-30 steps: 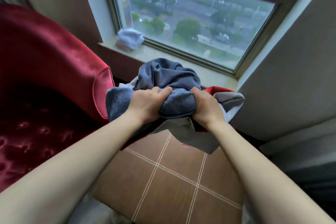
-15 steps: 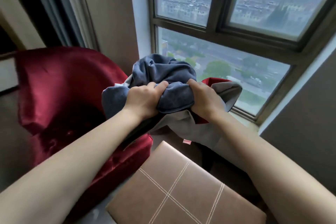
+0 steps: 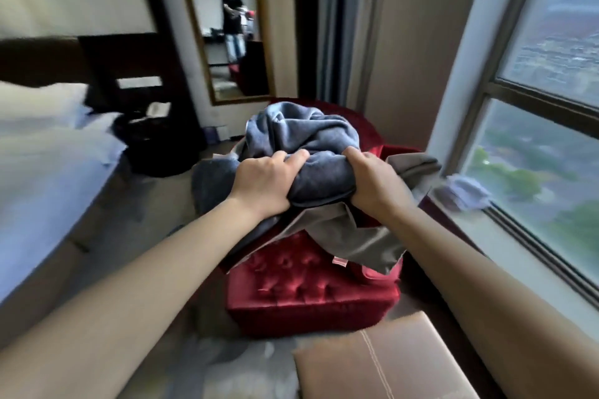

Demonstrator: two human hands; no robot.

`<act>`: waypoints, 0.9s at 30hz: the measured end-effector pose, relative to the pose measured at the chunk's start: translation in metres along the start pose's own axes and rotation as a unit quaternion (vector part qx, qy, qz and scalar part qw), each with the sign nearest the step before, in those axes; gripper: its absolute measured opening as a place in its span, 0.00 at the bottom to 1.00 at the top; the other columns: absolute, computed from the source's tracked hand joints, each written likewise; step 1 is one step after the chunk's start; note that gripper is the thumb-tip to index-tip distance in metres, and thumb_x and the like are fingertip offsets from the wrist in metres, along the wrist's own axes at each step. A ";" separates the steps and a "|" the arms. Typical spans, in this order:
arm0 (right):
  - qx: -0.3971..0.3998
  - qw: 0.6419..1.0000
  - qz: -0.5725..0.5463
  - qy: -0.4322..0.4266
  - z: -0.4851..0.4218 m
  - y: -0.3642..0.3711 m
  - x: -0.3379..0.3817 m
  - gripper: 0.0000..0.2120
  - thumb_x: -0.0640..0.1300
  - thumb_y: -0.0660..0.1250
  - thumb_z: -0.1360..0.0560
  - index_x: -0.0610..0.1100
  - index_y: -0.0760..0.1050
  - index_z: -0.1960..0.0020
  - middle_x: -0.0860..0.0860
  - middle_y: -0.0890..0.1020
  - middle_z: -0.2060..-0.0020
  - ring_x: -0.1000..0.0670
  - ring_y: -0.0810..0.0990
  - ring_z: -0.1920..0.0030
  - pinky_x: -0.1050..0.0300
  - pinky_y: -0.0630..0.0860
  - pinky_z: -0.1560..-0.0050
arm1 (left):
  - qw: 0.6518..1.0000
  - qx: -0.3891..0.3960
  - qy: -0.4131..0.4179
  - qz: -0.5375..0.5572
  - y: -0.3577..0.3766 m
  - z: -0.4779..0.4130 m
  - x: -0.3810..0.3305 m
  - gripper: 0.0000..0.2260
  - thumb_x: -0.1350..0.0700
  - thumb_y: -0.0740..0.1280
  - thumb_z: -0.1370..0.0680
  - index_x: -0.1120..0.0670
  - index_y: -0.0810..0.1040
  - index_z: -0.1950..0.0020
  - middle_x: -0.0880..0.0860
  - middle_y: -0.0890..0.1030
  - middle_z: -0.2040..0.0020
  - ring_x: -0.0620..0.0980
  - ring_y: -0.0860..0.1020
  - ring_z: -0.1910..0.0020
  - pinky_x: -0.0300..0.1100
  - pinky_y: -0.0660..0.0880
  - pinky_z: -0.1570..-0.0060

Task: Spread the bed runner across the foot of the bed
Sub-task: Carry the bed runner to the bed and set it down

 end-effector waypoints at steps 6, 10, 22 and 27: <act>0.014 0.993 -0.035 -0.108 -0.054 0.037 0.124 0.19 0.37 0.67 0.34 0.42 0.68 0.45 0.43 0.78 0.52 0.40 0.77 0.50 0.50 0.72 0.59 | 0.992 0.017 -0.112 -0.057 -0.025 0.068 0.118 0.33 0.54 0.68 0.33 0.47 0.63 0.29 0.51 0.79 0.47 0.56 0.81 0.55 0.44 0.68 0.67; 0.023 0.983 -0.050 -0.174 -0.082 0.061 0.214 0.18 0.36 0.66 0.33 0.43 0.66 0.45 0.43 0.77 0.54 0.40 0.76 0.52 0.53 0.66 0.65 | 0.981 0.020 -0.174 -0.081 -0.042 0.120 0.192 0.33 0.51 0.70 0.33 0.48 0.64 0.30 0.52 0.79 0.49 0.56 0.81 0.57 0.43 0.66 0.68; 0.056 0.947 -0.102 -0.298 -0.123 0.133 0.473 0.18 0.36 0.66 0.32 0.43 0.67 0.44 0.43 0.76 0.56 0.40 0.75 0.54 0.49 0.73 0.62 | 0.950 0.015 -0.280 -0.137 -0.072 0.272 0.399 0.30 0.44 0.69 0.31 0.48 0.66 0.32 0.53 0.80 0.51 0.57 0.81 0.60 0.42 0.65 0.70; 0.066 0.935 -0.112 -0.330 -0.138 0.159 0.567 0.17 0.37 0.65 0.30 0.43 0.67 0.43 0.44 0.76 0.54 0.41 0.75 0.54 0.46 0.75 0.59 | 0.938 0.011 -0.310 -0.152 -0.079 0.323 0.475 0.28 0.43 0.68 0.30 0.49 0.66 0.32 0.54 0.80 0.50 0.57 0.80 0.59 0.42 0.66 0.71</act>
Point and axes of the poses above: each hand's wrist, its own z-axis away from the middle knuckle, its own y-axis out of the palm, x = y × z, the point moved 2 cm from there along -z, towards the middle knuckle
